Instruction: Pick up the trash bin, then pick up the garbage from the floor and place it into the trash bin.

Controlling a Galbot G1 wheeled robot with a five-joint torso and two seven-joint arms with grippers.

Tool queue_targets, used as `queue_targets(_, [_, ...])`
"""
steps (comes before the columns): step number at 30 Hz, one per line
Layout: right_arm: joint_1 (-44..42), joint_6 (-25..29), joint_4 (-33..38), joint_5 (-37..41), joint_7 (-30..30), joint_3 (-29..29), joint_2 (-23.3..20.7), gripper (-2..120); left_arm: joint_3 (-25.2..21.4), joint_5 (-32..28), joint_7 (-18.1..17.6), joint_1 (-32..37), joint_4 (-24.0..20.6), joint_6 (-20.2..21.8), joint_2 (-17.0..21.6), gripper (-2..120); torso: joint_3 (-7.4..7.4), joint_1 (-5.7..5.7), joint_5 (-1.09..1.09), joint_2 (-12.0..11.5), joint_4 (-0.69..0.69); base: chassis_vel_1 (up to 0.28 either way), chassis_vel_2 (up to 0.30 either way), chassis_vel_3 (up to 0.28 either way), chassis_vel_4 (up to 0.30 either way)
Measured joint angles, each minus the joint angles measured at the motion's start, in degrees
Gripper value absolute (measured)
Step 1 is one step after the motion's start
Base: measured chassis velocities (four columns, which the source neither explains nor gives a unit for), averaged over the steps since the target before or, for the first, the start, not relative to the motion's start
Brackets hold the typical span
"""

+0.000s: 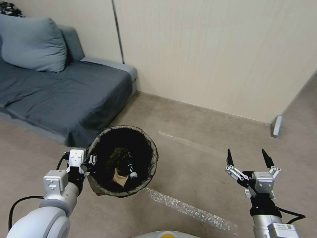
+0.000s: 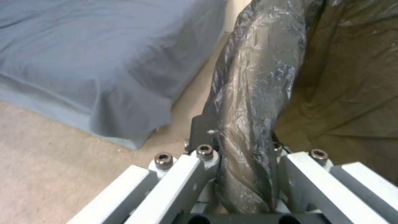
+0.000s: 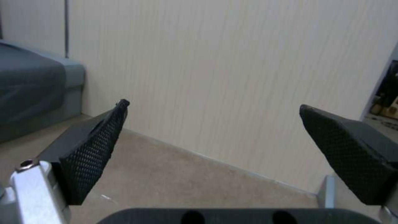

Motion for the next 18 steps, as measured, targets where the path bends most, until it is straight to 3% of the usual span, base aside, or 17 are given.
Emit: queue_targets(18, [0.1, 0.4, -0.4, -0.8, 0.2, -0.4, 0.2, 100, -0.1, -0.1, -0.2, -0.1, -0.2, -0.1, -0.1, 3, 0.0, 0.0, 0.0, 0.0, 0.0, 0.062, 0.069, 0.061, 0.059])
